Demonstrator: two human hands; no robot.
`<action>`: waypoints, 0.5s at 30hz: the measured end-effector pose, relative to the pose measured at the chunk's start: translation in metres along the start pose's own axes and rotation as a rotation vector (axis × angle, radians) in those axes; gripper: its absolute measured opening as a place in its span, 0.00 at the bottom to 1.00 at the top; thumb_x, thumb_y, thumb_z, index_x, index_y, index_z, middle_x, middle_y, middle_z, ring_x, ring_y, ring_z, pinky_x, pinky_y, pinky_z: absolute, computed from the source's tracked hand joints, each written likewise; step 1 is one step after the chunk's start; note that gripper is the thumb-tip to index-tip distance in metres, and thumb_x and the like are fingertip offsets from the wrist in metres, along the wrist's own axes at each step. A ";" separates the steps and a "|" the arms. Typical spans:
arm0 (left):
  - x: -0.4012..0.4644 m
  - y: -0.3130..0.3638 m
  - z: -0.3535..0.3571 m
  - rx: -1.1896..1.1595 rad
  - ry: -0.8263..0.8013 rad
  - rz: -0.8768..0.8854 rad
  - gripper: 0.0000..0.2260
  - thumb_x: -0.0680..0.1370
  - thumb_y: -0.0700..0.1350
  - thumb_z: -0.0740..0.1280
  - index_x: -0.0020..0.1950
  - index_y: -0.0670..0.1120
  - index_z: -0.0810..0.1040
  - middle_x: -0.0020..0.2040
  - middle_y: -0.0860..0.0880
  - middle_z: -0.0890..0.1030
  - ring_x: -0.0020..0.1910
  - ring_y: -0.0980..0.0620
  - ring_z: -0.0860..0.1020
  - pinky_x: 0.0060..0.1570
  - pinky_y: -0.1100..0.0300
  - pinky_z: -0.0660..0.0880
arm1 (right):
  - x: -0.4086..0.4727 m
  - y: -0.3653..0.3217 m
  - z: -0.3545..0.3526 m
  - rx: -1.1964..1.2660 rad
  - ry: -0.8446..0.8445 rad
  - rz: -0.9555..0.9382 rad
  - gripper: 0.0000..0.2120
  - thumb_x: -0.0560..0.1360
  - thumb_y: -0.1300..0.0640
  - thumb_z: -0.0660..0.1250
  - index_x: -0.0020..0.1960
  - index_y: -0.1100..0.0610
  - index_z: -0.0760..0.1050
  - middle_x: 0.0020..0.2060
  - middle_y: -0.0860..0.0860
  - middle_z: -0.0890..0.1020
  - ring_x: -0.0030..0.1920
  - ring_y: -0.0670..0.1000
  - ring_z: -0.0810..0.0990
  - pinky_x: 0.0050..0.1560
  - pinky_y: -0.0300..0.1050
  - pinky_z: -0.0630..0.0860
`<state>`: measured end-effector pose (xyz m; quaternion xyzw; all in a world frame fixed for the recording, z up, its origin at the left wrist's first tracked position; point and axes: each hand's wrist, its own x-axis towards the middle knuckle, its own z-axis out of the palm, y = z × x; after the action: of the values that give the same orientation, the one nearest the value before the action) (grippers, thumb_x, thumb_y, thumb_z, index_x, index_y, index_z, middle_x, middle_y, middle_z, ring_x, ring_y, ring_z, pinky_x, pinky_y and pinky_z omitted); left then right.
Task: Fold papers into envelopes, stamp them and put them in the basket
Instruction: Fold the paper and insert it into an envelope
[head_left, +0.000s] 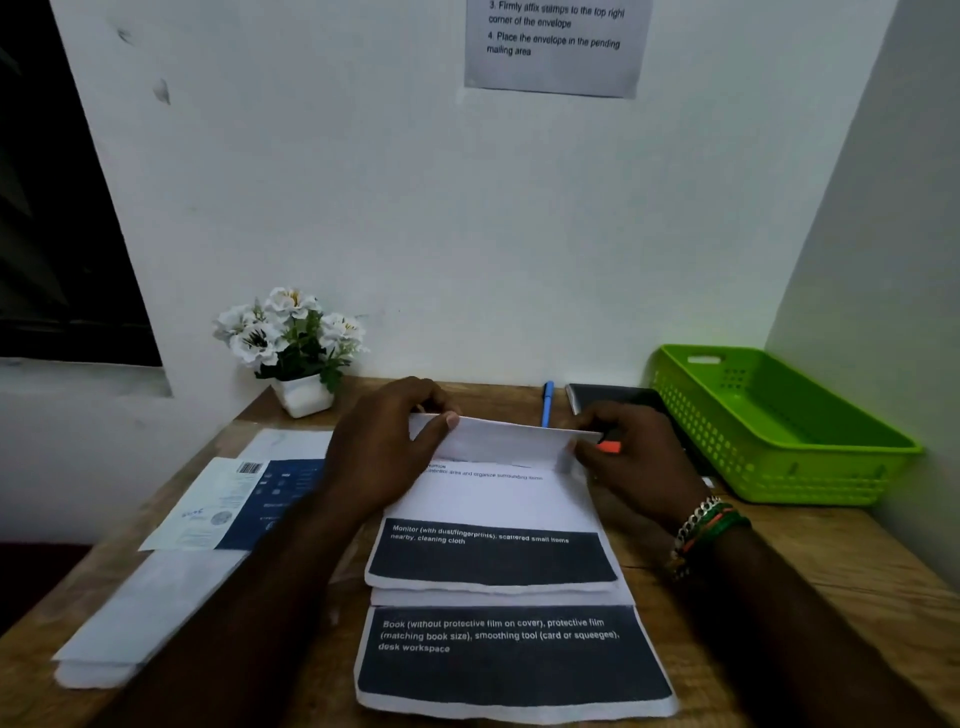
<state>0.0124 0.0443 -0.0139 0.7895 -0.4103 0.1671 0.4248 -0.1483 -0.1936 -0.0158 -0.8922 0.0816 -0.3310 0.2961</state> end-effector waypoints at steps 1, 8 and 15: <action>-0.002 0.003 -0.002 0.007 -0.027 -0.006 0.06 0.76 0.57 0.70 0.45 0.56 0.82 0.45 0.61 0.83 0.48 0.61 0.80 0.50 0.51 0.79 | 0.000 -0.001 -0.002 0.005 -0.023 0.002 0.04 0.67 0.59 0.72 0.40 0.51 0.82 0.35 0.46 0.85 0.37 0.46 0.82 0.42 0.46 0.79; -0.010 0.003 0.000 0.050 -0.307 -0.091 0.14 0.68 0.68 0.69 0.42 0.60 0.83 0.40 0.64 0.84 0.42 0.63 0.82 0.47 0.50 0.81 | -0.003 0.002 -0.008 -0.146 -0.204 0.031 0.07 0.62 0.53 0.69 0.39 0.49 0.84 0.34 0.47 0.83 0.37 0.45 0.81 0.41 0.45 0.79; -0.013 -0.006 0.007 0.119 -0.441 -0.131 0.06 0.72 0.56 0.76 0.46 0.58 0.84 0.47 0.61 0.82 0.50 0.63 0.79 0.57 0.52 0.79 | -0.007 -0.001 -0.009 -0.213 -0.478 0.090 0.11 0.63 0.56 0.76 0.45 0.45 0.84 0.38 0.44 0.78 0.38 0.44 0.78 0.42 0.41 0.76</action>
<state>0.0089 0.0472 -0.0290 0.8553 -0.4307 -0.0134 0.2876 -0.1592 -0.1947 -0.0136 -0.9667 0.0833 -0.0870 0.2260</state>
